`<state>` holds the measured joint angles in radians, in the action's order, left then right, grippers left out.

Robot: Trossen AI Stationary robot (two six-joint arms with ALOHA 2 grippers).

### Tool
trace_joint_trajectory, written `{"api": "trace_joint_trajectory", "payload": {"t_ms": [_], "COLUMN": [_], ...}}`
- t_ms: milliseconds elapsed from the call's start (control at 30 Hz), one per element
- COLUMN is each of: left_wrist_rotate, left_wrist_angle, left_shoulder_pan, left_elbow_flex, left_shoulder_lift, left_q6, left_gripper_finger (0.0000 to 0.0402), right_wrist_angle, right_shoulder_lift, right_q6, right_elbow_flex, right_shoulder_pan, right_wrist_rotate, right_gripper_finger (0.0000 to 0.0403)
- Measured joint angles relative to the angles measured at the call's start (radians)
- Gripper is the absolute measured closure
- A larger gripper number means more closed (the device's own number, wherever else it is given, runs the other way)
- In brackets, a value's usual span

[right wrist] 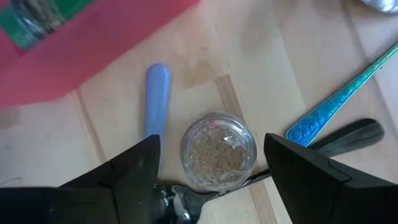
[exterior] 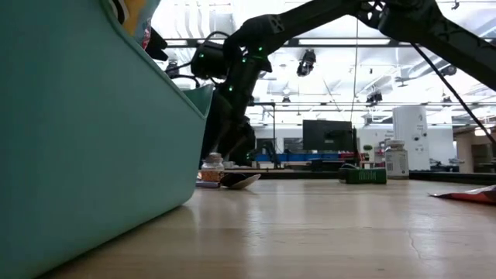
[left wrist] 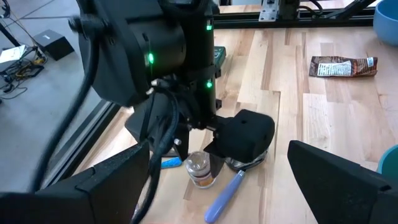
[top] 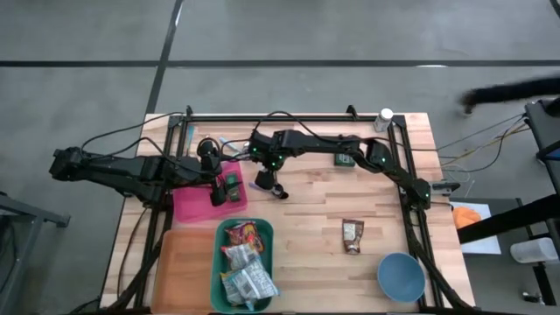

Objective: Pick & Place Food Item
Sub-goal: Put the brown seasoning bottle into the pink bin

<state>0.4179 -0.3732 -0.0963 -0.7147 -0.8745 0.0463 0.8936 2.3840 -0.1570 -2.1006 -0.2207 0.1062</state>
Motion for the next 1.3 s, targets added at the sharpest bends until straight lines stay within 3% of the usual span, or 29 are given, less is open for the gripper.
{"api": "trace_joint_trajectory", "payload": {"t_ms": [467, 733, 900, 1300], "left_wrist_rotate": [0.0, 0.0, 0.0, 0.0], "left_wrist_angle": [0.0, -0.002, -0.007, -0.008], "left_shoulder_pan": [0.0, 0.0, 0.0, 0.0], "left_elbow_flex": [0.0, 0.0, 0.0, 0.0], "left_shoulder_lift": [0.0, 0.0, 0.0, 0.0], "left_q6": [0.0, 0.0, 0.0, 0.0], "left_gripper_finger": [0.0018, 0.0018, 0.0018, 0.0018], "right_wrist_angle": [0.053, 0.092, -0.022, -0.419], "right_shoulder_lift": [-0.178, -0.359, -0.539, -1.104], "right_q6": [0.001, 0.05, 0.033, -0.012], "right_elbow_flex": [0.001, 0.073, 0.245, 0.865], "right_shoulder_pan": [-0.003, -0.002, 0.0, 0.0], "right_wrist_rotate": [-0.035, -0.04, -0.066, -0.11], "right_gripper_finger": [0.0117, 0.0117, 0.0117, 0.0117]}}
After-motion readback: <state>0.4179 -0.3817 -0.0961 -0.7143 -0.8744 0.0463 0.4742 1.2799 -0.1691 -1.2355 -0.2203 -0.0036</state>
